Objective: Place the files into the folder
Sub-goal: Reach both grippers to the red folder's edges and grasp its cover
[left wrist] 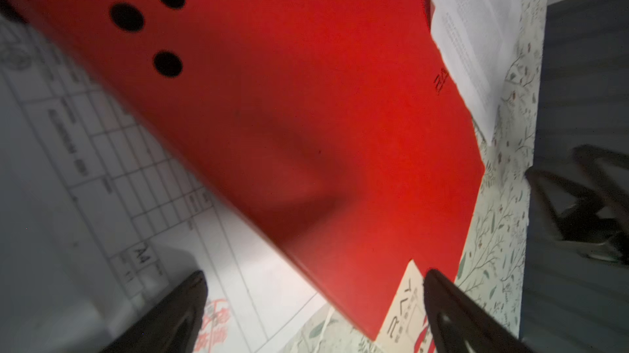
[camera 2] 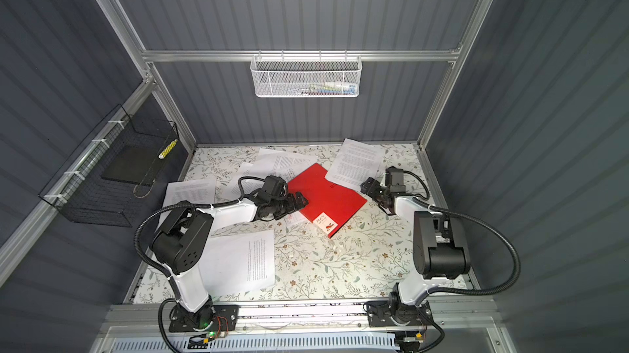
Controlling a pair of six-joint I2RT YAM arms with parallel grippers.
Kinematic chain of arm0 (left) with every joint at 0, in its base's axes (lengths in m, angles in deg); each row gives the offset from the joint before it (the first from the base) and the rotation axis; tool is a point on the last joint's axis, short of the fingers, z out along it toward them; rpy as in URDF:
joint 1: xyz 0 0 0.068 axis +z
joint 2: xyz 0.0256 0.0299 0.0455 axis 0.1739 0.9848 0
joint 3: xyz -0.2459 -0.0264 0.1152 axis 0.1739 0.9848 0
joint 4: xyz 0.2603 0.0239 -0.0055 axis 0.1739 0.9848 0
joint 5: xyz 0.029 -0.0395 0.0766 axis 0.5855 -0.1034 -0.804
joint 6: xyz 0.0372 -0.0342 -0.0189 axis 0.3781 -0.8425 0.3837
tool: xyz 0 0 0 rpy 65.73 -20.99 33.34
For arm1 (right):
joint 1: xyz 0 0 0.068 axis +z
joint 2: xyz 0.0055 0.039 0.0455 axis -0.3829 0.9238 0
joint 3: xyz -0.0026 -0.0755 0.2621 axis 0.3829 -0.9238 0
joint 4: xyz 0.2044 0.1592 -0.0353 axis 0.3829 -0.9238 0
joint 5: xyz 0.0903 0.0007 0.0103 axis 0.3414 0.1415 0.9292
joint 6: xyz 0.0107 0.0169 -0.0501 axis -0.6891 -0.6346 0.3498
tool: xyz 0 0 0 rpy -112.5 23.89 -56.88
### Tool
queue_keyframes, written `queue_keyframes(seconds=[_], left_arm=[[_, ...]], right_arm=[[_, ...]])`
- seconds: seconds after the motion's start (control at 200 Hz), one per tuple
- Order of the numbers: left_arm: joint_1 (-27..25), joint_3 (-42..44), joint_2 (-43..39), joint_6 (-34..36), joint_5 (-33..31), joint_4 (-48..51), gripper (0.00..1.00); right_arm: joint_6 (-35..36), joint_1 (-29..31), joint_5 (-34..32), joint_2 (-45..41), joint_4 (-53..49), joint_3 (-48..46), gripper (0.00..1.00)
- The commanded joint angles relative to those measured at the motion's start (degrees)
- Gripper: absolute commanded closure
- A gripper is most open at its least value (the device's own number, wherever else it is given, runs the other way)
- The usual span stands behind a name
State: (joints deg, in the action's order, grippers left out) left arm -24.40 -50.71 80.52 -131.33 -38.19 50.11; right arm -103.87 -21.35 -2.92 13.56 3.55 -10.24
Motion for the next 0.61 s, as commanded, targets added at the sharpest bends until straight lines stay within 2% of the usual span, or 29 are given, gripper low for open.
queue_keyframes(seconds=[0.0,0.085,0.31,0.39,0.4,0.45,0.5,0.6], left_arm=[[0.4,-1.5,2.4,-2.8,3.3,-0.8,0.01],[0.4,-2.4,3.3,-2.9,3.3,-0.3,0.00],[0.8,-3.8,5.2,-4.5,2.4,0.9,0.01],[1.1,-4.5,5.7,-4.5,2.7,1.3,0.01],[1.1,-4.5,5.7,-4.3,2.7,1.3,0.01],[1.3,-4.9,5.9,-3.8,2.6,1.7,0.01],[1.4,-5.4,6.2,-3.2,2.6,2.4,0.01],[2.0,-6.0,7.0,-2.3,3.2,3.4,0.01]], right_arm=[[2.9,2.2,2.5,3.1,-4.2,4.6,0.16],[3.9,3.2,0.9,5.3,-6.4,7.4,0.14],[5.4,3.8,1.8,10.5,-13.2,13.8,0.13],[5.6,3.8,2.8,11.5,-14.2,14.1,0.13],[5.6,3.8,4.5,11.6,-14.3,14.1,0.12],[5.5,3.9,5.6,11.8,-14.9,14.0,0.06],[5.4,3.8,5.9,11.8,-15.4,13.9,0.04],[5.6,3.8,8.1,12.2,-16.3,14.1,0.04]])
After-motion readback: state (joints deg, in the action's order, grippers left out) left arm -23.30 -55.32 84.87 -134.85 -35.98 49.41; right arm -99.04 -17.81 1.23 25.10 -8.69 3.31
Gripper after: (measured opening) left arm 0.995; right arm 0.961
